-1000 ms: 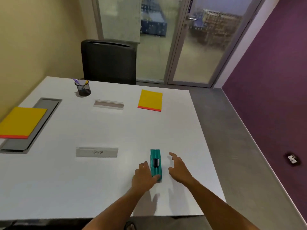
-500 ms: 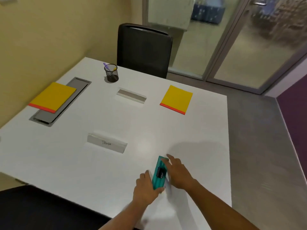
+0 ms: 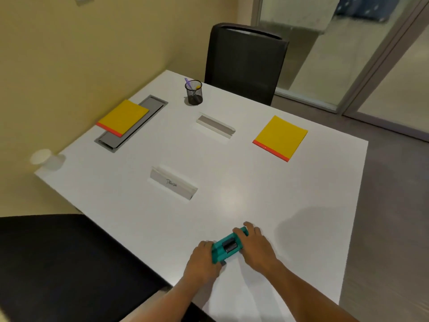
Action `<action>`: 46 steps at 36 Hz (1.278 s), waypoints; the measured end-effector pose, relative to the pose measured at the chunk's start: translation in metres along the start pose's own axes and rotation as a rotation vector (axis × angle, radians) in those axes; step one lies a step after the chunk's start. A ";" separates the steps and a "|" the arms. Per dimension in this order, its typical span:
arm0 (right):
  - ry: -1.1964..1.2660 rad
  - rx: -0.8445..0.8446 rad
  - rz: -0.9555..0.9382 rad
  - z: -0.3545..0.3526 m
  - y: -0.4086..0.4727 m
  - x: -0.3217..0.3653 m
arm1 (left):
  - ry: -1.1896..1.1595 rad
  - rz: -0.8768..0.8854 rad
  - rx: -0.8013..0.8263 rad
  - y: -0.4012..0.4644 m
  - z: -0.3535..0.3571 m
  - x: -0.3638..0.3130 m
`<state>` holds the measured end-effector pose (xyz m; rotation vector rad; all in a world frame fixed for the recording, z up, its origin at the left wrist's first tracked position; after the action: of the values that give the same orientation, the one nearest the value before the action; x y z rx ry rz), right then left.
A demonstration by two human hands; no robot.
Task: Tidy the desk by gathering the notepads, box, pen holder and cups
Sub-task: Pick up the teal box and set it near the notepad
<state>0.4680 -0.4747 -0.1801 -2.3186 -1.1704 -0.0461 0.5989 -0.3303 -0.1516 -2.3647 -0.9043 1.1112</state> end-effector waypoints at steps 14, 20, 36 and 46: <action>0.883 0.105 -0.113 -0.031 -0.016 0.033 | -0.359 0.019 -0.231 -0.071 -0.056 0.021; 1.063 0.069 -0.225 -0.060 -0.011 0.073 | -0.647 0.018 -0.341 -0.108 -0.095 0.019; 1.385 -0.028 -0.434 -0.148 -0.037 0.214 | -1.151 0.218 -0.602 -0.215 -0.190 0.044; 1.410 -0.074 -0.545 -0.136 -0.076 0.360 | -1.216 0.422 -0.709 -0.310 -0.246 0.132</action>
<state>0.6627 -0.2381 0.0647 -1.2814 -0.8831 -1.5984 0.7334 -0.0302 0.1047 -2.2493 -1.3151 2.9504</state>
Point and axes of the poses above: each hand's wrist, its own y-axis towards the middle knuckle, its own z-axis out of the palm, x = y × z, the point moved 1 cm from there along y, towards the middle knuckle, and after that the axes turned 4 degrees about x, right-handed, at the moved point
